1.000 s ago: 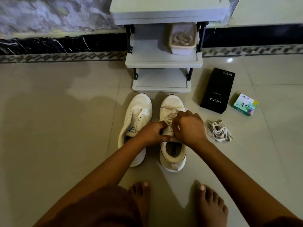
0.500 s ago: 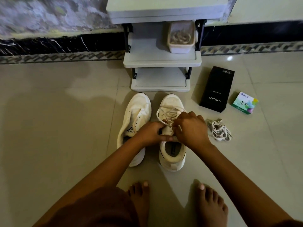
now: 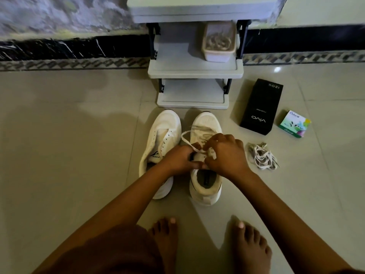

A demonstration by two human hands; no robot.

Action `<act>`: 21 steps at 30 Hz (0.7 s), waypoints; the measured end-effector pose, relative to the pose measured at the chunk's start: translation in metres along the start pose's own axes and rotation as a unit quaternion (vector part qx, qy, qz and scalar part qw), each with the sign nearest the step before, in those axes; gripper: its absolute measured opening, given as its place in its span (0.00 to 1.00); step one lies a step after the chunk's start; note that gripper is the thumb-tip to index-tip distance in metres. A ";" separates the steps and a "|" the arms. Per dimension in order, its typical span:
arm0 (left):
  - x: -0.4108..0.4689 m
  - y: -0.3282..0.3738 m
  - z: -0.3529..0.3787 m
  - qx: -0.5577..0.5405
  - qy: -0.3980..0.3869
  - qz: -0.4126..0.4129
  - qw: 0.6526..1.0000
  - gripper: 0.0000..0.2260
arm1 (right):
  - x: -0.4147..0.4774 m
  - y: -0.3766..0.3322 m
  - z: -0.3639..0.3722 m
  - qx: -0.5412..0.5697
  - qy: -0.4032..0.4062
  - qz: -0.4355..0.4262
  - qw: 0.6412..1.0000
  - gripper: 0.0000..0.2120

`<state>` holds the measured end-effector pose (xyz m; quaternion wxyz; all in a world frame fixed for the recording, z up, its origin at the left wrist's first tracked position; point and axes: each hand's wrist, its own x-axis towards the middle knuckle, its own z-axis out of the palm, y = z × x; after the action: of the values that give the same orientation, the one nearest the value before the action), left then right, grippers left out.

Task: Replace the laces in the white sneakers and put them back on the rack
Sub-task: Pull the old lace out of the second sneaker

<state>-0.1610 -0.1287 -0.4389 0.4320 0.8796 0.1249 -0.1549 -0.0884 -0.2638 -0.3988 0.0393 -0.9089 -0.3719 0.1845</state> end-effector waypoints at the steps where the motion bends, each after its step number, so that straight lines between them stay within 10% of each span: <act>1: 0.000 0.000 0.000 0.002 0.001 -0.001 1.000 0.23 | -0.001 0.001 0.004 -0.013 0.022 -0.010 1.000 0.21; 8: 0.002 -0.002 0.002 0.005 0.000 -0.004 1.000 0.26 | 0.006 0.001 0.011 -0.116 0.062 -0.054 0.990 0.20; 13: 0.003 -0.006 0.002 0.023 0.001 -0.019 1.000 0.24 | 0.003 -0.002 -0.007 0.257 0.082 -0.034 0.962 0.09; 21: 0.000 -0.002 0.002 0.001 0.000 -0.005 1.000 0.25 | -0.003 0.003 0.014 -0.022 0.034 -0.004 0.999 0.23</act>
<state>-0.1624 -0.1289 -0.4416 0.4300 0.8795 0.1294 -0.1575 -0.0936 -0.2688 -0.4113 0.0329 -0.9137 -0.3782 0.1448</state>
